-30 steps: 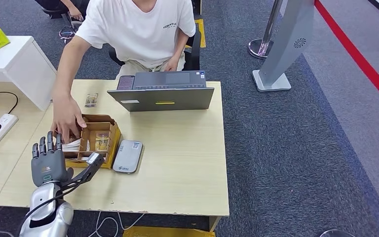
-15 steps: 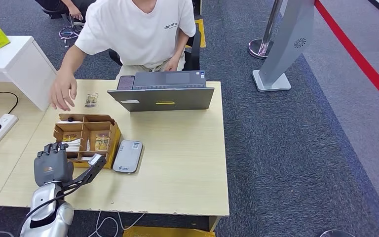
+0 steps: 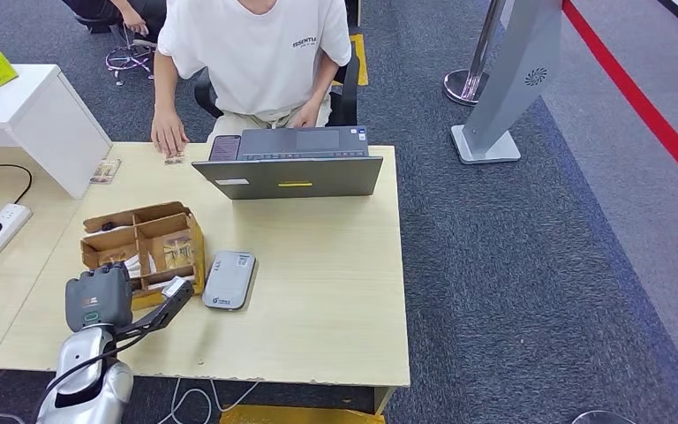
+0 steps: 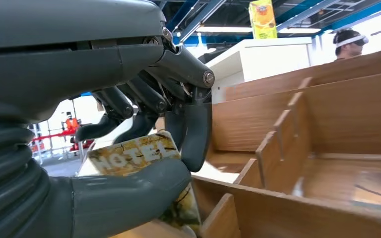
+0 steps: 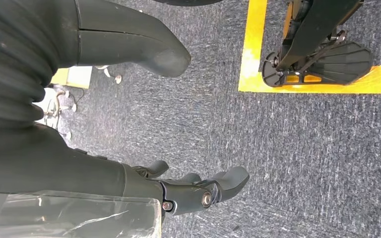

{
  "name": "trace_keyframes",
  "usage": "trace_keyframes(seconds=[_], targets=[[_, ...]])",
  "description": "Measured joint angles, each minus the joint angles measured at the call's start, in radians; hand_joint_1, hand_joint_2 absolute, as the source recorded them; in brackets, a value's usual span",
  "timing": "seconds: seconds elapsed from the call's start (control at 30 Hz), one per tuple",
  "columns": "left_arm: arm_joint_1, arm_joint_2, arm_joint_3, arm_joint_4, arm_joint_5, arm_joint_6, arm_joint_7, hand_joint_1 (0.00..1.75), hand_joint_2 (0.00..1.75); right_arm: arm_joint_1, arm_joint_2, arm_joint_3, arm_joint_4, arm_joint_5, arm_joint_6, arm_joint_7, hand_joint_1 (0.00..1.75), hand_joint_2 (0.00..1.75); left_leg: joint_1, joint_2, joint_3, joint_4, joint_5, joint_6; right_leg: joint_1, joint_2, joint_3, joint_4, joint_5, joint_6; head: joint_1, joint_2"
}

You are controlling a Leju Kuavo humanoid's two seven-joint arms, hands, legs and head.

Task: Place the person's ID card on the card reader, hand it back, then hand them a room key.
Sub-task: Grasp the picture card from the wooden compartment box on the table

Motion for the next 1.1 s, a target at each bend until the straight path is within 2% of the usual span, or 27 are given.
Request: trace_keyframes(seconds=[0.37,0.57,0.73,0.9,1.1], targets=[[0.007,-0.020,0.000,-0.053,0.002,0.007,-0.023,1.75,1.75,0.000,0.000,-0.002,0.000,0.003,-0.001,-0.003,0.00,1.75,0.000,0.000,0.000,0.000,0.000,0.000,0.000,0.000,0.000,0.000,0.000,0.000,0.000,0.000],[0.030,-0.027,-0.008,-0.178,0.046,-0.040,-0.048,1.75,1.75,0.001,0.000,-0.018,0.000,0.001,-0.001,-0.003,0.00,1.75,0.000,0.000,0.000,0.000,0.000,0.000,0.000,0.000,0.000,0.000,0.000,0.000,0.000,0.000],[0.037,-0.019,-0.053,-0.294,0.101,-0.078,-0.051,1.75,1.75,0.001,0.000,-0.030,0.000,0.000,-0.002,-0.003,0.00,1.75,0.000,0.000,0.000,0.000,0.000,0.000,0.000,0.000,0.000,0.000,0.000,0.000,0.000,0.000],[0.005,0.012,-0.120,-0.398,0.153,-0.111,-0.049,1.75,1.75,0.001,0.000,-0.043,0.000,0.000,-0.001,-0.005,0.00,1.75,0.000,0.000,0.000,0.001,0.000,0.000,0.000,0.000,0.000,0.000,0.000,0.000,0.000,0.000],[-0.061,0.030,-0.157,-0.436,0.137,-0.111,-0.024,1.75,1.75,0.000,0.000,-0.045,0.000,0.022,0.003,-0.013,0.00,1.75,0.000,0.000,0.000,0.002,0.000,0.000,0.000,0.000,-0.002,0.000,0.001,0.001,0.000,0.000]])
